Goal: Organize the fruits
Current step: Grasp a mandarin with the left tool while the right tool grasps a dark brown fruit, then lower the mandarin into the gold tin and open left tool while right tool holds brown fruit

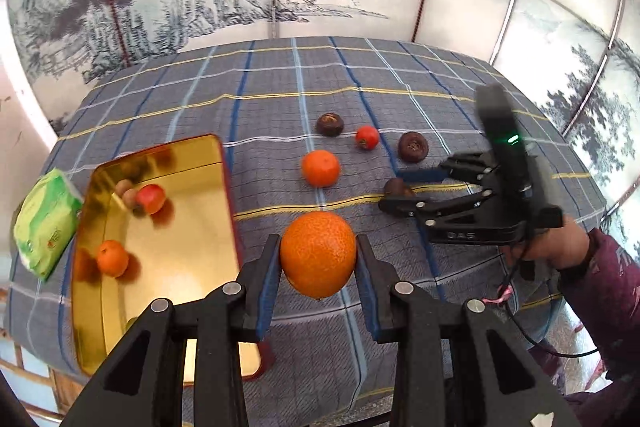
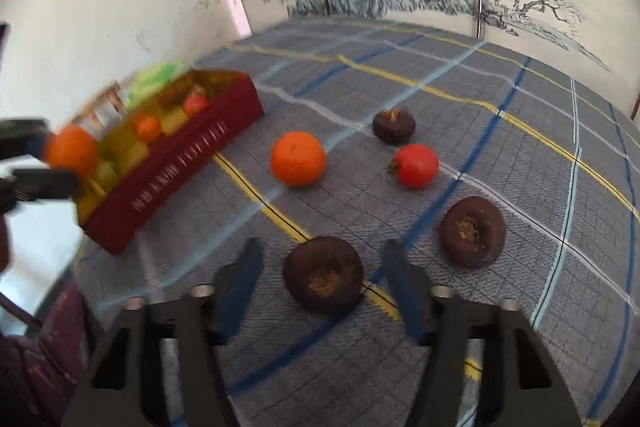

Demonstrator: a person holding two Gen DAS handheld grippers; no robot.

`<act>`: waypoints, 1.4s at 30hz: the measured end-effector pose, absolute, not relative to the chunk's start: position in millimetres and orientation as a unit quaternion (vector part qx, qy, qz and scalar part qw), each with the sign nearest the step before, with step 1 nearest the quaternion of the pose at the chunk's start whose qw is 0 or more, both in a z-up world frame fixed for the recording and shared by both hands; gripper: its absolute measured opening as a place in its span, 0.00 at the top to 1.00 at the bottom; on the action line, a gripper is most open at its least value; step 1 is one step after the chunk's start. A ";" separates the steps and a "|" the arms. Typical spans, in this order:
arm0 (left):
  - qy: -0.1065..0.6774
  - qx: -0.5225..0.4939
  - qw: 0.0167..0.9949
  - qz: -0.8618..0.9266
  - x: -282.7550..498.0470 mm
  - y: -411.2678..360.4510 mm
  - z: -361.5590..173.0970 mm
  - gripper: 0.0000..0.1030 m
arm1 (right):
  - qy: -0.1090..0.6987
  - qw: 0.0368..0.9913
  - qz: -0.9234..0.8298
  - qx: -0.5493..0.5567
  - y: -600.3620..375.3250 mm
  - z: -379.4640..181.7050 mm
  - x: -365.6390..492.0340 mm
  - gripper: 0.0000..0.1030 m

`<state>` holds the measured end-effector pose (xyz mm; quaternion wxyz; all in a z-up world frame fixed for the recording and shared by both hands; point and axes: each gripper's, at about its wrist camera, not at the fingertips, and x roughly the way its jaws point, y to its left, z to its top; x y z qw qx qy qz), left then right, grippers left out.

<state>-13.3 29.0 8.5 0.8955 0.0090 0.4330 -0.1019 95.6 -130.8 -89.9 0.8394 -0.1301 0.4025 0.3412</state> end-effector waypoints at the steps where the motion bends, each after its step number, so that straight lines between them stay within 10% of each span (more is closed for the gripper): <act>1: 0.432 0.004 0.897 -0.097 -16.2 33.1 9.7 0.69 | 0.411 0.835 0.339 -0.134 -129.0 -94.4 98.5 0.59; 42: 0.452 -0.055 0.890 -0.016 -17.6 105.0 -38.5 0.69 | 0.400 0.872 0.266 -0.099 -155.0 -93.6 97.4 0.59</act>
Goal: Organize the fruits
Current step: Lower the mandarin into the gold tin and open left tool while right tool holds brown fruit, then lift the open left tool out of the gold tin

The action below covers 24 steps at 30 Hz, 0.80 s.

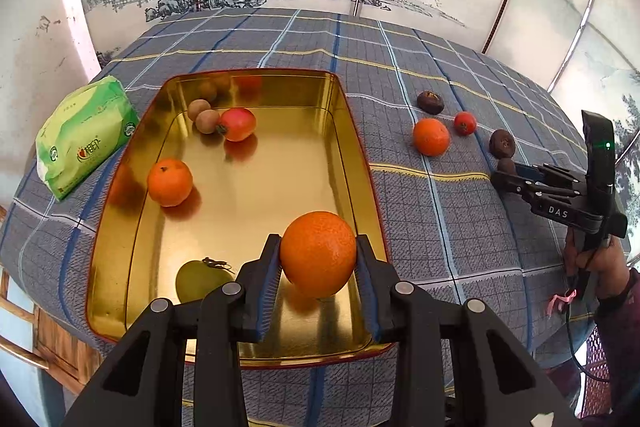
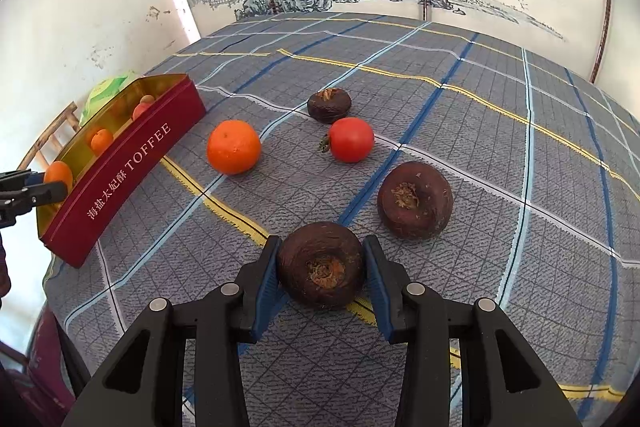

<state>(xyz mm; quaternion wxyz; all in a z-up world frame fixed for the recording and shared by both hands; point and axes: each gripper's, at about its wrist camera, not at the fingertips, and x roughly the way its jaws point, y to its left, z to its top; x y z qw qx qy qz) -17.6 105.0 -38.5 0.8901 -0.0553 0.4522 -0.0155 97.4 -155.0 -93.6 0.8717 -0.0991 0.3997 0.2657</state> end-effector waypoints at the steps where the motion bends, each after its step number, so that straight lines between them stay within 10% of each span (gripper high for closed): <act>1: 0.452 -0.055 0.890 -0.016 -17.4 104.7 -38.9 0.69 | 0.400 0.872 0.266 -0.099 -155.6 -93.4 97.8 0.59; 24: 0.433 -0.002 0.901 -0.004 -23.2 85.9 -35.4 0.69 | 0.400 0.872 0.265 -0.099 -155.7 -93.7 99.1 0.59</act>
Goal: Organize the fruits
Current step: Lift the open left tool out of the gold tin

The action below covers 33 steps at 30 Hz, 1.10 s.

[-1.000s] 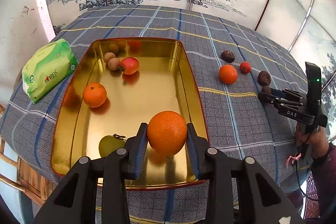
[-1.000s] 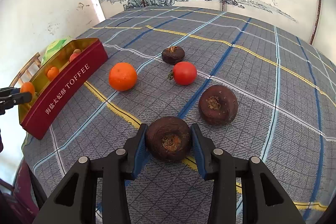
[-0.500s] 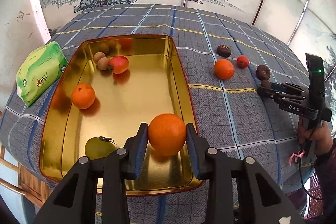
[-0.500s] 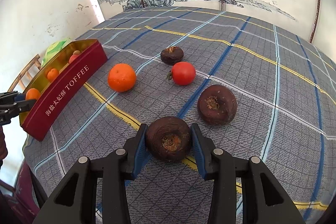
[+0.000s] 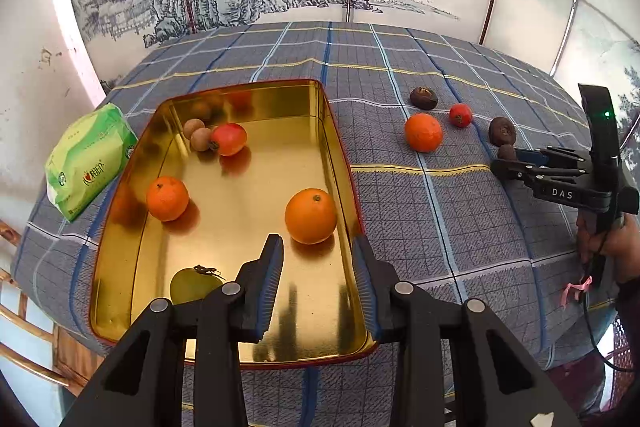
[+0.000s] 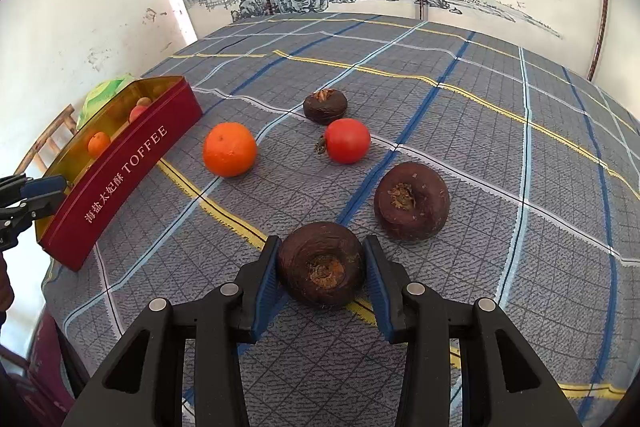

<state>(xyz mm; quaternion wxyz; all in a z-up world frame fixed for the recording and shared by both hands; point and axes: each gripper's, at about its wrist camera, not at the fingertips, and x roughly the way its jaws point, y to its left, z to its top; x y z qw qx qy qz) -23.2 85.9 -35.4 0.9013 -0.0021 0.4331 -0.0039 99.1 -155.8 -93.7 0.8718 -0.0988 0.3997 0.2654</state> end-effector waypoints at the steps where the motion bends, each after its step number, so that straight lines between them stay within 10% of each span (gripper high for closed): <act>1: 0.433 -0.001 0.901 -0.003 -23.4 85.8 -35.2 0.69 | 0.400 0.872 0.265 -0.099 -155.2 -93.7 98.8 0.59; 33: 0.402 0.005 0.914 0.051 -49.2 96.6 -18.7 0.32 | 0.394 0.875 0.249 -0.132 -149.4 -94.8 98.4 0.59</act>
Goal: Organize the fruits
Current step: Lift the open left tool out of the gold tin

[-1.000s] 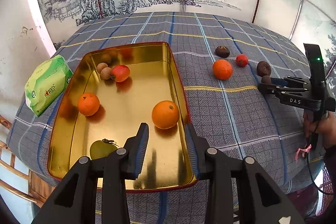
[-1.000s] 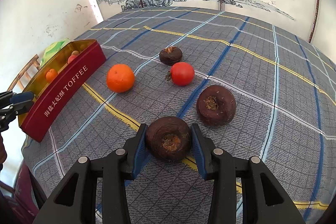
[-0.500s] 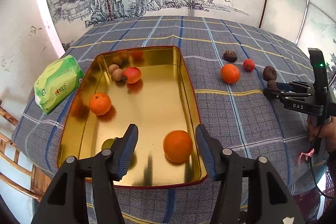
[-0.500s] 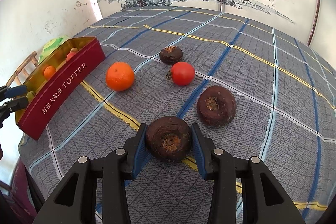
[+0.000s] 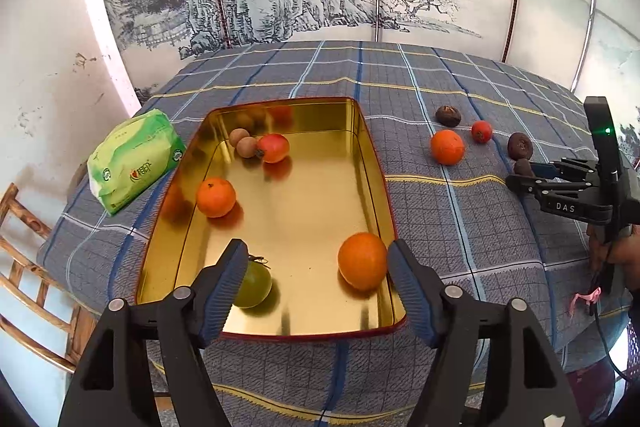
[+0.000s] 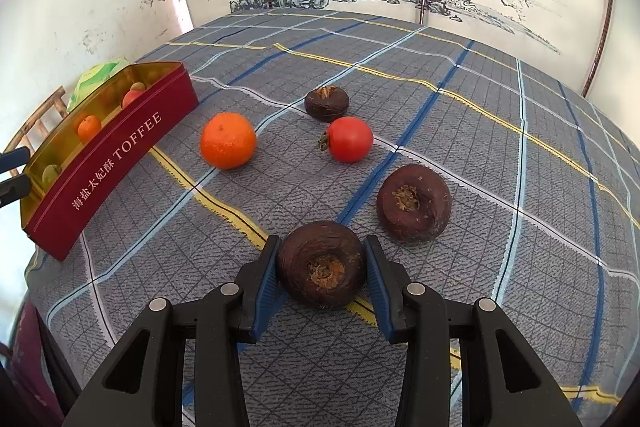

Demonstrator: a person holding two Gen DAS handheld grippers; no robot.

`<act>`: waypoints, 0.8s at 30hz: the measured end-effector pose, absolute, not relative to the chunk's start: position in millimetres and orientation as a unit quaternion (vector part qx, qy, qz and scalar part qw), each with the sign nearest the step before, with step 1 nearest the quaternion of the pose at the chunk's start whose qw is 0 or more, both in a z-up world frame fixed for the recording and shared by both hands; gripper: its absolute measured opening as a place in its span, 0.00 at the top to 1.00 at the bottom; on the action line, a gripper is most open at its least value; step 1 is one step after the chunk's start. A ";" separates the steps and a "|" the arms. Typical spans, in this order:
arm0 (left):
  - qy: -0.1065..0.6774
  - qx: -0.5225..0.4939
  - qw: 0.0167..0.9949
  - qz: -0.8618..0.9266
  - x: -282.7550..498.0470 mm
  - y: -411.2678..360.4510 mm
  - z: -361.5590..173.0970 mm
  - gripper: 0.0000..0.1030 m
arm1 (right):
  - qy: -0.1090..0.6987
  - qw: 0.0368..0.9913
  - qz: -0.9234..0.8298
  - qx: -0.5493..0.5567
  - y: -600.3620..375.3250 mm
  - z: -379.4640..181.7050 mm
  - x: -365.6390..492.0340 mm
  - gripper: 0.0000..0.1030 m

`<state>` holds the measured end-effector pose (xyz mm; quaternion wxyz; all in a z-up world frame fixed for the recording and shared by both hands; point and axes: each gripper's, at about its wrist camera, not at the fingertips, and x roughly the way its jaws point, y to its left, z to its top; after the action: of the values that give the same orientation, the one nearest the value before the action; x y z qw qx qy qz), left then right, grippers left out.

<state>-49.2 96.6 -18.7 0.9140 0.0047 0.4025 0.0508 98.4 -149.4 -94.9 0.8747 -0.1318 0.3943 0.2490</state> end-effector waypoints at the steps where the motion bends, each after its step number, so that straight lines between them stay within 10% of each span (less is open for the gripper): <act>1: 0.401 0.006 0.915 0.052 -50.6 96.7 -18.0 0.32 | 0.394 0.875 0.248 -0.133 -149.1 -95.1 98.4 0.59; 24: 0.381 -0.005 0.920 0.093 -75.9 120.3 -12.7 0.15 | 0.412 0.867 0.242 -0.145 -134.1 -93.8 76.5 0.60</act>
<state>-75.9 120.3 -12.7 0.9200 -0.0054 0.3808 0.0928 76.5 -134.1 -93.8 0.8667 -0.1446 0.4117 0.2418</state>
